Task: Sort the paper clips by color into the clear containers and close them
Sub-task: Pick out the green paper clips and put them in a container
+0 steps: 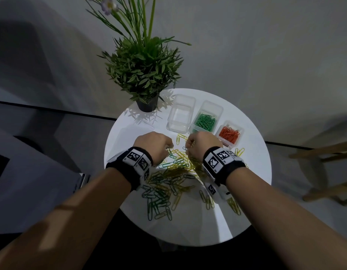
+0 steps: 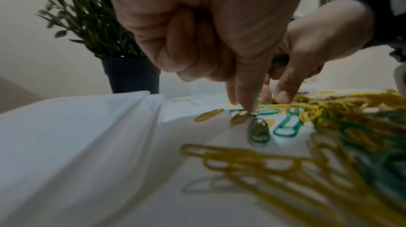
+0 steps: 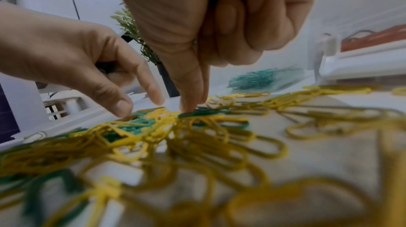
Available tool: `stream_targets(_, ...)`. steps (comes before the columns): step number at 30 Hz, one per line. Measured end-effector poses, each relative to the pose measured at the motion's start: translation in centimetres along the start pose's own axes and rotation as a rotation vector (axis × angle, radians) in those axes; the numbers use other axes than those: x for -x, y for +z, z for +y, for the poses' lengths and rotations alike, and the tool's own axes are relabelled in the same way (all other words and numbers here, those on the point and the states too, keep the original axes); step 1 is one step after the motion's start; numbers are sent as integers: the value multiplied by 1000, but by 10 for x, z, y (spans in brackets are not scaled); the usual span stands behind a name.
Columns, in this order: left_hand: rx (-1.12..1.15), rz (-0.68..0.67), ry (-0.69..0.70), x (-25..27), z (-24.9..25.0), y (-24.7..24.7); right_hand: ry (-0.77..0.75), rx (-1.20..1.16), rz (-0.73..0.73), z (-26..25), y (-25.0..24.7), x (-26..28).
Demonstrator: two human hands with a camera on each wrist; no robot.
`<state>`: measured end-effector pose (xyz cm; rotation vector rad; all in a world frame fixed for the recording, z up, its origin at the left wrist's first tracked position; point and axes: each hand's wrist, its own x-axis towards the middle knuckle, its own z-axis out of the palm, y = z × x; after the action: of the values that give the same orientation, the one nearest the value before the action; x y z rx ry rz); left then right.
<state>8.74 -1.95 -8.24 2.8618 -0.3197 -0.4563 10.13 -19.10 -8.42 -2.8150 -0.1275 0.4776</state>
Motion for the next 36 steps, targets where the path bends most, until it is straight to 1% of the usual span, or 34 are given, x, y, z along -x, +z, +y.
stream_targets(3, -67, -17, 51, -2, 3, -1, 19, -15, 2, 3, 0, 1)
stream_targets(6, -140, -19, 108, -3, 6, -2, 17, 9, -20, 2, 1, -3)
stream_targets(8, -162, -25, 120, -3, 8, -2, 29, 47, -44, -1, 3, -9)
stream_targets(11, -79, -34, 68, -4, 5, 0, 56, 120, -102, -6, 9, -17)
stream_targets(13, 5, -34, 22, -5, 0, 3, 65, 119, -124, -8, 13, -20)
stream_targets(16, 104, -75, -20, -2, -5, 4, 54, 109, -154, -7, 14, -21)
stream_targets(18, 223, -69, -55, 1, -7, 3, 41, 112, -183, -6, 13, -19)
stream_targets(20, 445, -18, -91, 3, -7, 2, 32, 126, -194, -5, 13, -11)
stream_targets(21, 604, -7, -118, 5, -5, 1, 36, 128, -189, -5, 13, -6)
stream_targets(23, 1007, -45, -190, 10, -3, 1, 44, 91, -164, -3, 13, 4)
stream_targets(24, 1179, -77, -219, 12, -2, 1, 43, 42, -153, -2, 11, 7)
stream_targets(25, 1296, -106, -230, 14, -3, 1, 36, -24, -148, -1, 8, 10)
stream_targets(26, 1359, -129, -232, 15, -4, 2, 38, -111, -156, 0, 5, 12)
stream_targets(28, 1433, -160, -233, 19, -3, 1, 100, -382, -185, 0, -5, 13)
stream_targets(31, 1520, -172, -257, 22, 2, 0, 255, -812, -204, -1, -19, 17)
stream_targets(33, 1585, -192, -268, 21, 3, 0, 306, -988, -214, -1, -24, 21)
stream_targets(36, 1684, -227, -284, 17, 0, -3, 286, -1167, -190, 3, -29, 19)
